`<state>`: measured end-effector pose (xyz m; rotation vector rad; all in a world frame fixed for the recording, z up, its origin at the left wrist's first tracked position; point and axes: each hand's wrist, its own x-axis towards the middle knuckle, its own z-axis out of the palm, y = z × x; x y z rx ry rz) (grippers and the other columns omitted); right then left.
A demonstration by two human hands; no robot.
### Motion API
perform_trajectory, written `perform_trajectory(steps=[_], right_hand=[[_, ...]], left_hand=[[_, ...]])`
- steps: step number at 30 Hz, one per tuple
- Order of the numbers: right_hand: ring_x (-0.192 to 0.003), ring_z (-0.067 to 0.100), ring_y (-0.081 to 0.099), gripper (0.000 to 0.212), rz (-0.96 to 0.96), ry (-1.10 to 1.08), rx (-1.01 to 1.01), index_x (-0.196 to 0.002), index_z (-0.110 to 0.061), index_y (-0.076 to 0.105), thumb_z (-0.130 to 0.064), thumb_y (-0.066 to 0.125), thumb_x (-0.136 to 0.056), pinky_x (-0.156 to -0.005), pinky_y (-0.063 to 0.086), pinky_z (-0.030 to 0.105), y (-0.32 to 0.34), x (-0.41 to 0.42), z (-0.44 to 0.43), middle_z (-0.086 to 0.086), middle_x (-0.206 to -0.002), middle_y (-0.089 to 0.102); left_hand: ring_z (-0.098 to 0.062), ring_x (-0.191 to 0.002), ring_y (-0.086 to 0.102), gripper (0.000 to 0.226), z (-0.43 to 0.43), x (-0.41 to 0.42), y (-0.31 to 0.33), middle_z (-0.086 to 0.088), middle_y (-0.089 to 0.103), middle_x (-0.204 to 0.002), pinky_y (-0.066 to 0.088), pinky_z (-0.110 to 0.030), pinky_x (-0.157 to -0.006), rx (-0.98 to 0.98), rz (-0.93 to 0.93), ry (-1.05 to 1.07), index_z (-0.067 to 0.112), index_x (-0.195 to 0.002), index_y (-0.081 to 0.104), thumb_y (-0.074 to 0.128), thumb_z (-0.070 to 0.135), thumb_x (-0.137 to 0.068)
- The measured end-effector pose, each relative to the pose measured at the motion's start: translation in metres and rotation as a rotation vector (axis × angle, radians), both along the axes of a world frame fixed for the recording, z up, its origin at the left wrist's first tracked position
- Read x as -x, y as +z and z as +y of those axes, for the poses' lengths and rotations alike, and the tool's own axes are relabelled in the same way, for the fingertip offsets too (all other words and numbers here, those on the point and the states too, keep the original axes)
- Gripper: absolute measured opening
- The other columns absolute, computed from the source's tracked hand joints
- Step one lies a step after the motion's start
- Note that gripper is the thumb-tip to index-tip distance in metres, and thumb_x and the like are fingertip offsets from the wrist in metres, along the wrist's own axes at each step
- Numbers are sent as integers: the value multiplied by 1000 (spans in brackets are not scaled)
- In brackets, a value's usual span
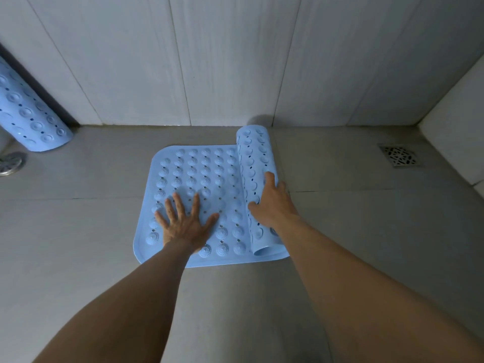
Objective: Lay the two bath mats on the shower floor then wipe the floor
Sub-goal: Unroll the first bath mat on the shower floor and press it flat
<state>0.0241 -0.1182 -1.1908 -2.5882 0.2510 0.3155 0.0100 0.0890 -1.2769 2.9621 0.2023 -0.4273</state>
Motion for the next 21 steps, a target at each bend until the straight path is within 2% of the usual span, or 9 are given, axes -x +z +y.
perform_trajectory(steps=[6, 10, 14, 17, 19, 21], right_hand=[[-97, 29, 52, 76, 7, -14, -75, -151, -24, 14, -29, 63, -92, -76, 46, 36, 0, 4, -16, 15, -138, 35], [-107, 34, 56, 77, 9, -19, -110, -153, -23, 14, -29, 62, -92, -82, 49, 39, -2, 5, -22, 16, -139, 36], [-108, 34, 57, 79, 14, -56, -164, -152, -25, 14, -31, 63, -90, -86, 54, 43, -6, 7, -27, 16, -139, 36], [-103, 34, 58, 80, 32, -66, -180, -153, -24, 14, -33, 64, -90, -81, 52, 41, -9, 8, -32, 16, -139, 36], [-109, 35, 55, 79, 40, -58, -138, -152, -17, 16, -36, 63, -90, -84, 51, 42, -11, 6, -32, 16, -140, 34], [-129, 36, 42, 79, 18, -45, -17, -151, -6, 19, -39, 59, -91, -98, 45, 49, -13, 4, -30, 16, -149, 26]], left_hand=[[-39, -149, -21, 87, 0, -2, 3, -17, -26, -162, -12, -63, -116, -21, 32, 7, 39, -153, -21, 5, 84, -83], [-37, -150, -19, 88, 0, -2, 4, -15, -25, -162, -10, -63, -117, -28, 34, 16, 39, -154, -18, 10, 84, -84], [-36, -151, -16, 89, 1, -4, 5, -14, -22, -163, -8, -62, -118, -39, 35, 20, 38, -155, -11, 14, 84, -84], [-36, -151, -15, 87, 0, -7, 7, -13, -21, -164, -6, -63, -117, -55, 50, 25, 38, -155, -7, 17, 82, -85], [-36, -151, -16, 84, -4, -8, 9, -13, -22, -163, -7, -65, -116, -60, 68, 51, 36, -156, -6, 19, 79, -88], [-35, -151, -16, 81, -15, -8, 10, -13, -19, -164, -7, -67, -116, -56, 46, 71, 31, -157, -4, 21, 72, -92]])
